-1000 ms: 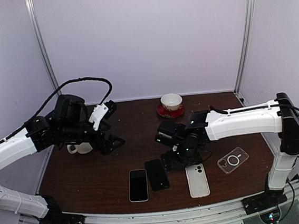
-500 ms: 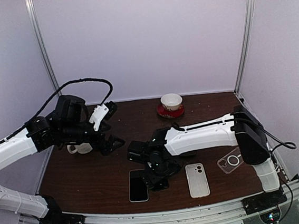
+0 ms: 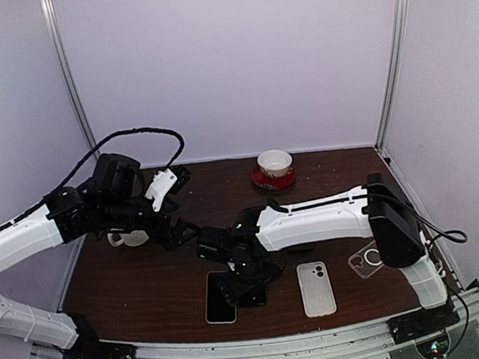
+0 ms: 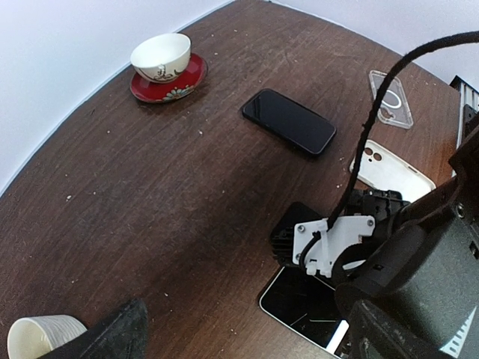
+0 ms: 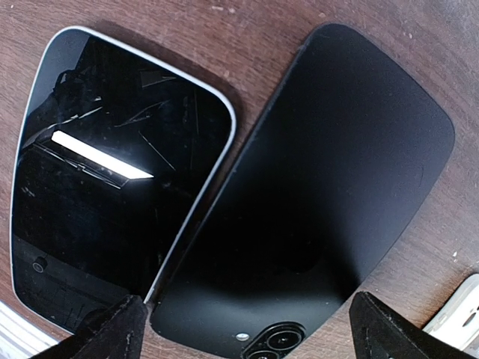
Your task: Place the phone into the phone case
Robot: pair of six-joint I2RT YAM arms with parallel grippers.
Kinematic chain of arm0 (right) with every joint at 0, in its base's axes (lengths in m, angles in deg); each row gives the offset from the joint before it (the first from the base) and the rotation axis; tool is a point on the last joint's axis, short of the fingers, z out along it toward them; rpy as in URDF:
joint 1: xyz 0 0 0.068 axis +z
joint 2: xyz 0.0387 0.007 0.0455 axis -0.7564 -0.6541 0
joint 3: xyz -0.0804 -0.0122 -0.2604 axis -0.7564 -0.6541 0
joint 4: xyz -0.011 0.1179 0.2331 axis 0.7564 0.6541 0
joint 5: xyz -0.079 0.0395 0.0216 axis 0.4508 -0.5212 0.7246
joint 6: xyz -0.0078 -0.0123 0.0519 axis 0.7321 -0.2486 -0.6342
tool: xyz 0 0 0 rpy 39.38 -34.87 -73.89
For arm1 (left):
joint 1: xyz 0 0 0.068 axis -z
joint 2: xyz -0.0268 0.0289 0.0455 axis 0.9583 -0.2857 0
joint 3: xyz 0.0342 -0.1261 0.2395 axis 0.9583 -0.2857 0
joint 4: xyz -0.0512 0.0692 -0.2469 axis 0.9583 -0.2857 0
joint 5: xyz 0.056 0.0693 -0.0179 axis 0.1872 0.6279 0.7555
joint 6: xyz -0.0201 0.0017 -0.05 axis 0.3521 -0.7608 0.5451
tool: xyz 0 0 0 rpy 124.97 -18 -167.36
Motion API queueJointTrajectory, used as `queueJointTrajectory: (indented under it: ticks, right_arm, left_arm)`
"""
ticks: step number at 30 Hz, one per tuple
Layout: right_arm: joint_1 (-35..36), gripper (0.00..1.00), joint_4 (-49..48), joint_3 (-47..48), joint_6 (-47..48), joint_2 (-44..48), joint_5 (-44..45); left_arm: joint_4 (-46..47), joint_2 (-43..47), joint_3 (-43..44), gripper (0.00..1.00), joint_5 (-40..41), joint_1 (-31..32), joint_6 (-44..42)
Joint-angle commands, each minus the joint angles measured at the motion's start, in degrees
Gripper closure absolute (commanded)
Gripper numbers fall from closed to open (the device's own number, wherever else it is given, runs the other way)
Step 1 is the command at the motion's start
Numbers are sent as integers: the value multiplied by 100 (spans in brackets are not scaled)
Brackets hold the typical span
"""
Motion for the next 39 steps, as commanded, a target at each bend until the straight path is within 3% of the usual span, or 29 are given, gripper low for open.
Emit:
queueJointTrajectory:
  ticks: [1, 11, 19, 29, 39]
  right_arm:
    - [-27, 1, 168, -99, 24, -92, 146]
    - [-373, 1, -121, -1693, 319, 1060, 139]
    - [-541, 1, -467, -1475, 1551, 972, -978]
    - [-720, 2, -289, -982, 1674, 387, -561]
    - [-728, 33, -110, -881, 1770, 289, -536]
  left_arm:
    - [210, -26, -49, 2, 56, -40, -85]
    - [211, -6, -53, 2, 54, -43, -86]
    - [212, -38, -48, 2, 39, -39, -86]
    - [209, -20, -53, 2, 76, -39, -102]
    - [216, -6, -71, 2, 100, -43, -120]
